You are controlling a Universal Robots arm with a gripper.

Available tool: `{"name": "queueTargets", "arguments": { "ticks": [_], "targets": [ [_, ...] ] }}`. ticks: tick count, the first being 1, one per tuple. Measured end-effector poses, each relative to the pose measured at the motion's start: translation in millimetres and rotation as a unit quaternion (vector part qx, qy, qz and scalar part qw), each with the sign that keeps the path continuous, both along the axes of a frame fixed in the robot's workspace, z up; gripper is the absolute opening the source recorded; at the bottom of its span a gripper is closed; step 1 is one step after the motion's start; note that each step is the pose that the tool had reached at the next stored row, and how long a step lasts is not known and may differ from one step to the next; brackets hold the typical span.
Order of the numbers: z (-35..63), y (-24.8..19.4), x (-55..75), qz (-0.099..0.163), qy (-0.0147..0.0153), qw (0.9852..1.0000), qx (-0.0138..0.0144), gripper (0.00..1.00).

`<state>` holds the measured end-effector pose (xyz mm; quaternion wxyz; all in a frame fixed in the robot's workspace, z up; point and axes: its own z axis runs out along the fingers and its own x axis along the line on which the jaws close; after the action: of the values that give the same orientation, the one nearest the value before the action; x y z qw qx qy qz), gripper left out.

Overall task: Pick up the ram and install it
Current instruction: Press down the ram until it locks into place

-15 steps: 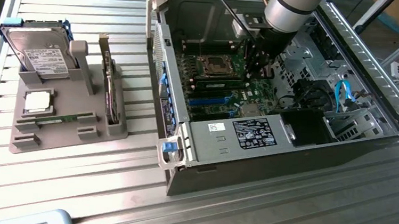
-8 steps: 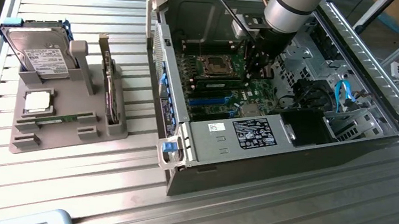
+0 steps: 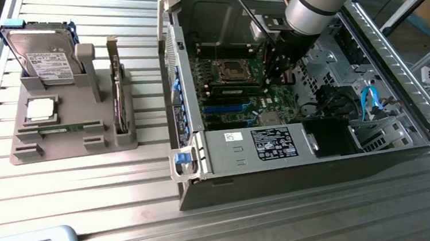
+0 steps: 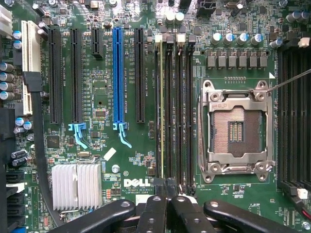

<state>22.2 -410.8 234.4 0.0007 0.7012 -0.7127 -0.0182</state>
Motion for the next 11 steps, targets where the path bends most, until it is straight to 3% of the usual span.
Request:
{"name": "queueTargets", "arguments": {
  "ticks": [8,11],
  "targets": [
    [4.7,0.0,0.0,0.000,0.0000,1.0000,-0.0004,0.11],
    [4.7,0.0,-6.2,0.000,0.0000,1.0000,-0.0001,0.11]
  ]
}}
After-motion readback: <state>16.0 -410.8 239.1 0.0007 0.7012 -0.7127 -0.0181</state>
